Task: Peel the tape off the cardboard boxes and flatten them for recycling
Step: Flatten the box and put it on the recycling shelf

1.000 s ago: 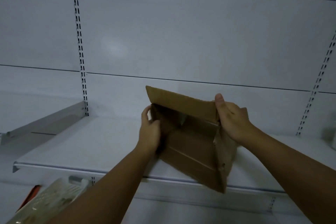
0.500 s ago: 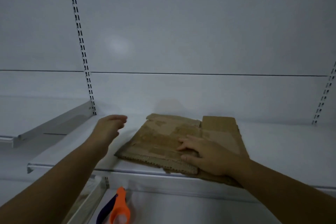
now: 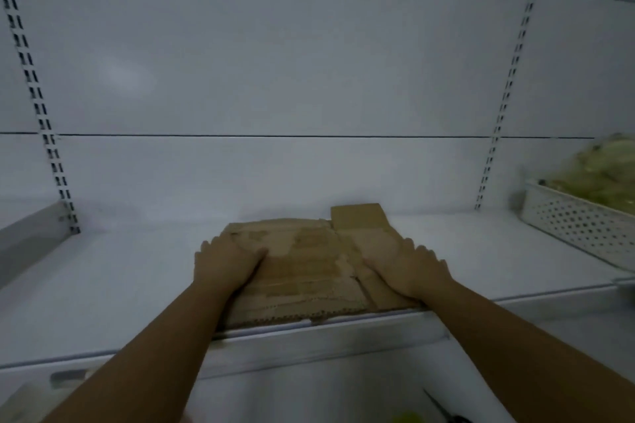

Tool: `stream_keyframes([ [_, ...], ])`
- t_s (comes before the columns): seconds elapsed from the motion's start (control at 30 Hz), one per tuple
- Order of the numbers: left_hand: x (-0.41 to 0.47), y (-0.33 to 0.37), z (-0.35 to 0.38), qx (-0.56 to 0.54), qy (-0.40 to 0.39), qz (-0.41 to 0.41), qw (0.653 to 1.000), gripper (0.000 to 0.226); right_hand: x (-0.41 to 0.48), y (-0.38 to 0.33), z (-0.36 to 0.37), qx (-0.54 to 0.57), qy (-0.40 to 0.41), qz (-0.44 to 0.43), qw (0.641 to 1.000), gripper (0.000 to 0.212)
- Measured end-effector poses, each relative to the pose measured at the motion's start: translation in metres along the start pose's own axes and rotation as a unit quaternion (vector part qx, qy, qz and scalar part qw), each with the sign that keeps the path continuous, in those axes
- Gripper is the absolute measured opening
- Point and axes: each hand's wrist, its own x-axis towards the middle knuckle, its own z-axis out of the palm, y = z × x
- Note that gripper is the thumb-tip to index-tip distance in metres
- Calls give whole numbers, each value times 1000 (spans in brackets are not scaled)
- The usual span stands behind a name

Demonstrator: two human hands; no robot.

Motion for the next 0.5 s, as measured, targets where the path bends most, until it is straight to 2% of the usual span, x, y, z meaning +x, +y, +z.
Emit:
stream_keyframes([
  [0.03,-1,-1,0,21,9,-41,999,85,-1,-1,0,10,22,-2,1000,113],
  [0.1,-3,-1,-1,51,-7,-96,994,92,-4,-2,-1,65,77,-22,995,92],
  [0.2,-5,-2,-4,26,-19,-83,996,81,-12,-1,-7,147,123,-51,980,63],
  [0.23,-7,-3,-8,-16,-19,-82,996,80,-15,1,-11,176,125,-51,975,62],
  [0.3,-12,0,-20,-174,-13,-79,981,71,-20,9,-21,240,105,-45,964,71],
  [0.33,-17,4,-28,-246,-16,-67,967,60,-23,16,-28,266,87,-43,959,71],
  [0.37,-22,11,-38,-292,-29,-49,955,49,-24,24,-38,290,71,-47,953,63],
  [0.43,-29,34,-55,-334,-56,-20,941,36,-27,46,-67,347,51,-60,935,41],
  [0.5,-38,70,-68,-371,-66,-1,926,36,-32,74,-104,380,56,-70,921,47],
])
